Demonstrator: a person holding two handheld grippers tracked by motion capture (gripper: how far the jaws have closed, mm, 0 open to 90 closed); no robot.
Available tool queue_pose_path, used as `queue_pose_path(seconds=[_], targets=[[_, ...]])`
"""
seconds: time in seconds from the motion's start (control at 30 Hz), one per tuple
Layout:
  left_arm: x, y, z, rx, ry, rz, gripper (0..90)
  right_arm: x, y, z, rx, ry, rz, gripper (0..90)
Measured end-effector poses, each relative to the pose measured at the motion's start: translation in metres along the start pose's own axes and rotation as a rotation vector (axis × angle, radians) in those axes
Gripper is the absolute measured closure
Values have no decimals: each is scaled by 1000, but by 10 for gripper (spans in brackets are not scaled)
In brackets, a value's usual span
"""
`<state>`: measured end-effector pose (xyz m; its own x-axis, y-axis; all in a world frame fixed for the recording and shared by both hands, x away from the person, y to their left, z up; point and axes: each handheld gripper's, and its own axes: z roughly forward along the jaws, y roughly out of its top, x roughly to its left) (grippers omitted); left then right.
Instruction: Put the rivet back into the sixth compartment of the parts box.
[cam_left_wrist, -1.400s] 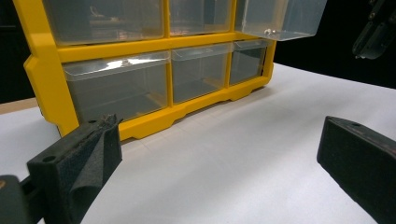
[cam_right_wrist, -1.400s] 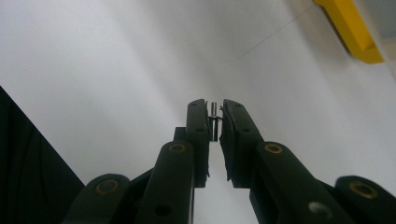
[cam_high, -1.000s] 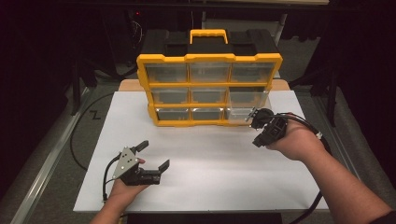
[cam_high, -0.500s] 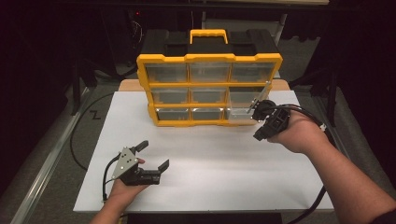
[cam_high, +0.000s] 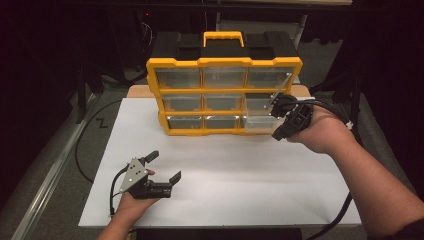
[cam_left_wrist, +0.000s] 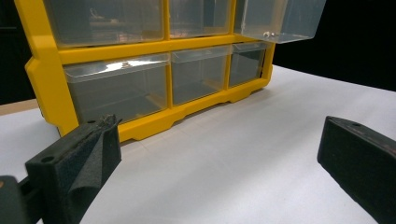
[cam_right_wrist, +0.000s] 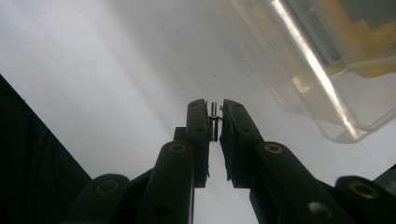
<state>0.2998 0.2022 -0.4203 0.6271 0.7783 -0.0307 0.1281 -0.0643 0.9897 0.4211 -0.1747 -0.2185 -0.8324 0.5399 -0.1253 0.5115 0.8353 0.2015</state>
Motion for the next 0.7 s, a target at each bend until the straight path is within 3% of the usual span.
queue_pose_path(seconds=[0.37,0.7], targets=[[1,0,-1,-6,1,-2,5,-7,14,-18,-9,-27,4,839],[1,1,-1,-10,-2,-8,5,-11,27,-22,-8,-32,-4,839]])
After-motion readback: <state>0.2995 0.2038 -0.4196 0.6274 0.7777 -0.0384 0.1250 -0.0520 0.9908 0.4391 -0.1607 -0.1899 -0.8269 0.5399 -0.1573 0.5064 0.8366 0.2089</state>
